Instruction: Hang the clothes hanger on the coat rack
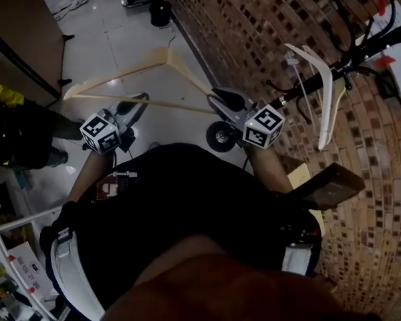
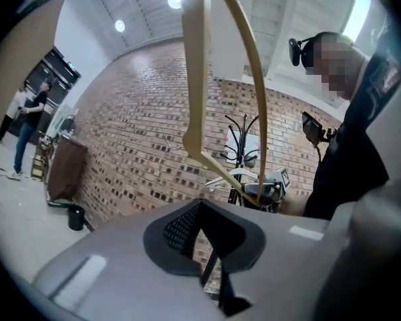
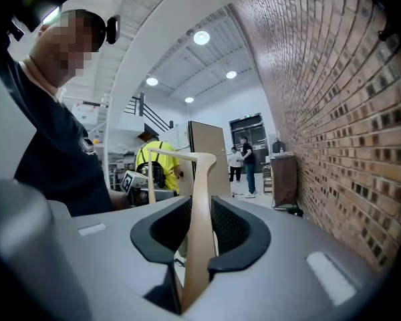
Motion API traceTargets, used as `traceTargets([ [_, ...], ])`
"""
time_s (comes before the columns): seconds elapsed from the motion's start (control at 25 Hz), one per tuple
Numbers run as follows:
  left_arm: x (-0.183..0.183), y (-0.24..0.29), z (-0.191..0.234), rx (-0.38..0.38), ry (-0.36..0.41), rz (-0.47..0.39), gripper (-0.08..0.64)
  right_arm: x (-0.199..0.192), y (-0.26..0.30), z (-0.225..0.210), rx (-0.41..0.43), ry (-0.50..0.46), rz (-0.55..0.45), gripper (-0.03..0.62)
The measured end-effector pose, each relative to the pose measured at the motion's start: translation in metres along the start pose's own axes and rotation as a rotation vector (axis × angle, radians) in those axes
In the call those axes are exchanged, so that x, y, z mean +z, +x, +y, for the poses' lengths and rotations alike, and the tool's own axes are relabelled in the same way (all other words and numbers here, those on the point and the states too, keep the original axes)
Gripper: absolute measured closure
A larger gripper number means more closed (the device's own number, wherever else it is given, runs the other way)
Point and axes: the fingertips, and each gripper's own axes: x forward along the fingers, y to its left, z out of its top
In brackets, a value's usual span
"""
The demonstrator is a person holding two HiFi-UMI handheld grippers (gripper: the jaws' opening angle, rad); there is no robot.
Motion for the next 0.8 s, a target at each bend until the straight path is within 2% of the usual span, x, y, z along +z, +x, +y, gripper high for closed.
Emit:
traceTargets([
  [0.12,0.014,0.040,0.046,-0.101,-0.033,0.044,0.568,0.012,0.022,-0.033,-0.089,0.035,-0.031,0.486],
  [0.24,0.028,0.071,0.083,-0.197,-0.005,0.073,0.568,0.026,0.042,-0.057,-0.162,0.026,-0.035,0.486],
  [0.36,0.036,0.103,0.108,-0.311,0.002,0.087,0.568,0.034,0.045,-0.075,-0.278,0.025,-0.051,0.486],
  [0.44,0.041,0.124,0.116,-0.359,-0.005,0.092,0.568,0.038,0.042,-0.082,-0.330,0.034,-0.065,0.486],
  [0.64,0.044,0.167,0.091,-0.489,-0.049,0.079,0.568,0.036,0.004,-0.083,-0.447,0.026,-0.065,0.486],
  [0.8,0.039,0.192,0.048,-0.553,-0.015,0.092,0.568,0.032,-0.044,-0.075,-0.530,0.017,-0.071,0.486],
])
